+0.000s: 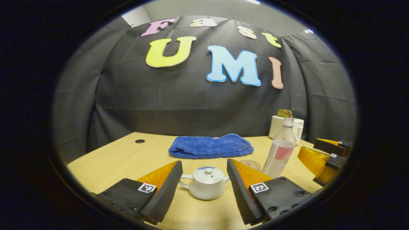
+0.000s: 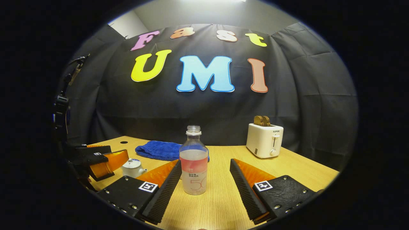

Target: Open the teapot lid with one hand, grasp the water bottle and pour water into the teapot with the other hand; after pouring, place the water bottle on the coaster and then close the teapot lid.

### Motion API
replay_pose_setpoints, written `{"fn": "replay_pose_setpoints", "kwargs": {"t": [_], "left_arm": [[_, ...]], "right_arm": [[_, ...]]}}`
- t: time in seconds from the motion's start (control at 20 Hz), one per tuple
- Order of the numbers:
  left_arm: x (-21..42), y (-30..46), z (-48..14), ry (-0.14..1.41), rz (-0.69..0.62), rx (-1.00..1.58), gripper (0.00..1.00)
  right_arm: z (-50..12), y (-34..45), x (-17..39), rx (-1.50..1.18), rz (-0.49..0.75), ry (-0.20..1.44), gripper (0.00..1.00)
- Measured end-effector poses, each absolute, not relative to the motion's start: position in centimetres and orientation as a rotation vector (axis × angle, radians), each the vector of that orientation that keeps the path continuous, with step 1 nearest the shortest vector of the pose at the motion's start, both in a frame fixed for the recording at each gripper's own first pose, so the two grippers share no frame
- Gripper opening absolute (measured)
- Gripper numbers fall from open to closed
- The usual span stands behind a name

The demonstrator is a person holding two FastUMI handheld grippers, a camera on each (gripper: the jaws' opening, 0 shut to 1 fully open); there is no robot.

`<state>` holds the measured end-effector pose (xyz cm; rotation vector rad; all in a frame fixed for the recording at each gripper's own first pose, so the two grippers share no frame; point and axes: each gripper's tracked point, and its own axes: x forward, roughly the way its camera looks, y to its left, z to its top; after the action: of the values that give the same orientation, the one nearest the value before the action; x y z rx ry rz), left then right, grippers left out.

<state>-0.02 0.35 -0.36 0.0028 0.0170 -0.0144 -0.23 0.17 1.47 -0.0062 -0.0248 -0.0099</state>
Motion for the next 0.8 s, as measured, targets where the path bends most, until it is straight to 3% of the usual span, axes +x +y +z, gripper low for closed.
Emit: {"fn": "replay_pose_setpoints", "kwargs": {"t": [0.8], "left_arm": [[5.3, 0.6, -2.4, 0.102, -0.038, 0.028, 0.86]], "right_arm": [[0.4, -0.1, 0.0, -0.004, -0.016, -0.001, 0.94]]}}
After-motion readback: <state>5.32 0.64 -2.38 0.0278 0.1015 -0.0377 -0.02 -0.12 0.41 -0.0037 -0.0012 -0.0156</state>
